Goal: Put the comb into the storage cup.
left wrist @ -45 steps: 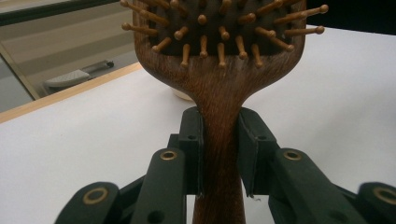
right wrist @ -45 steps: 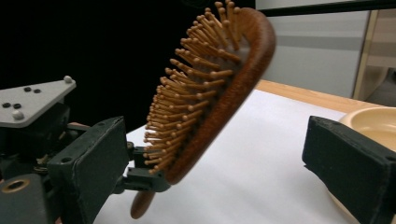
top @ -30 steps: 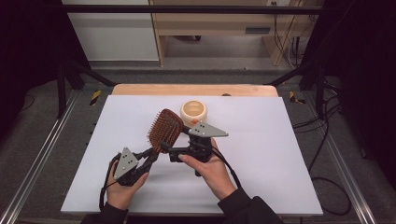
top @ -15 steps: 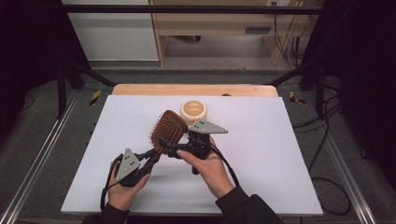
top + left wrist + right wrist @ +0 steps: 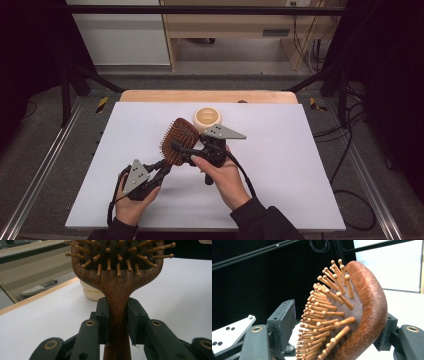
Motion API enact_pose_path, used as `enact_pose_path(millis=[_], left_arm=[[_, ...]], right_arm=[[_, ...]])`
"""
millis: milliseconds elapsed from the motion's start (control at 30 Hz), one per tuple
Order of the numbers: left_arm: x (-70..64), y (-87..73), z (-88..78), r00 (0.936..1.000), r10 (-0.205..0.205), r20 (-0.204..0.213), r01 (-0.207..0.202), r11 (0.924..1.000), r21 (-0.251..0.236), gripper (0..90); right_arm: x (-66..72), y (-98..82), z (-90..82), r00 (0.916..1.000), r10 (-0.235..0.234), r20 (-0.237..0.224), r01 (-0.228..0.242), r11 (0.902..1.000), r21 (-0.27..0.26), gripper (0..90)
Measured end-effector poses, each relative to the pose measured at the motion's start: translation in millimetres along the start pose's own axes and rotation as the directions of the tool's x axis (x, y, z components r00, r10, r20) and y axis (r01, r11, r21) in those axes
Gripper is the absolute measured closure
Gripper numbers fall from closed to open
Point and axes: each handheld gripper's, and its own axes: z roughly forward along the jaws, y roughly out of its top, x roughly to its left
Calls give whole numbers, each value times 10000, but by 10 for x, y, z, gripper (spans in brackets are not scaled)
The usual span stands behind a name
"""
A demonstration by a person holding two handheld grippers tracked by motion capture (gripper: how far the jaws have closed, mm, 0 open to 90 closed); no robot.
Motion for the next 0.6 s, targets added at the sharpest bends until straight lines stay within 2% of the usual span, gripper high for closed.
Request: enact_pose_path(millis=[367,600], left_arm=[[2,-11,1,10000,-18,57,19,9999,-109,728],[7,-26,8,10000,-62,37,62,9999,-139,728]], right_arm=[[-37,3,13,9986,463,-249,-464,9989,-45,412],[-22,7,12,9953,723,-643,-736,9971,-181,482]])
